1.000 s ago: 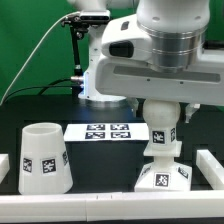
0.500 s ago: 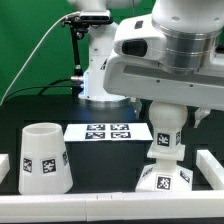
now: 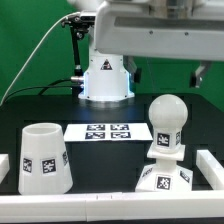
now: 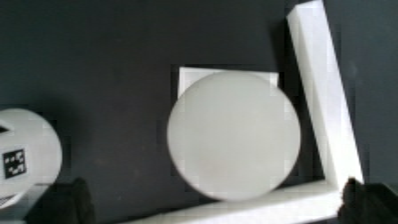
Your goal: Assemble lamp
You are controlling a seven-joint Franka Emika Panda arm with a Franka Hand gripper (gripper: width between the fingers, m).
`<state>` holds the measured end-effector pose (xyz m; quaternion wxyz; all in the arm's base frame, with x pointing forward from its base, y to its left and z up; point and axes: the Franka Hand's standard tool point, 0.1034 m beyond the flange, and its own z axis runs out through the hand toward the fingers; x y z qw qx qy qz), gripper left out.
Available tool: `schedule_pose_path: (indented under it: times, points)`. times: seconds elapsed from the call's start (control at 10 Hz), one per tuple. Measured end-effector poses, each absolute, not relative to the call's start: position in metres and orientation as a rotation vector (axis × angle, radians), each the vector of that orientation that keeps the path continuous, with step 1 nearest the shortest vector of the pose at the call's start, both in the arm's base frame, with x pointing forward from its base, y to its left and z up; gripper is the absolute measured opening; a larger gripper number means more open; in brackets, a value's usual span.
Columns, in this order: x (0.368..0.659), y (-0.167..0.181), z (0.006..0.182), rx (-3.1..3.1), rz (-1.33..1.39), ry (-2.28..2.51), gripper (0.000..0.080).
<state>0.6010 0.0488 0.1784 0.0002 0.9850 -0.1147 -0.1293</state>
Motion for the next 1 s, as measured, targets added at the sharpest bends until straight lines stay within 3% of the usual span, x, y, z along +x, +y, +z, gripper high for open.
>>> schedule_pose_path:
  times: [0.2,0.4,0.6,1.0]
  points:
    - [0.591,0.007,0.19,3.13,-0.368,-0.275,0.0698]
    - [0.582,-0.051,0.17,3.134,-0.303,-0.202,0.0698]
    - [0.59,-0.051,0.16,3.108,-0.243,-0.165,0.0698]
    - [0.589,-0.053,0.161,3.108,-0.245,-0.173,0.0698]
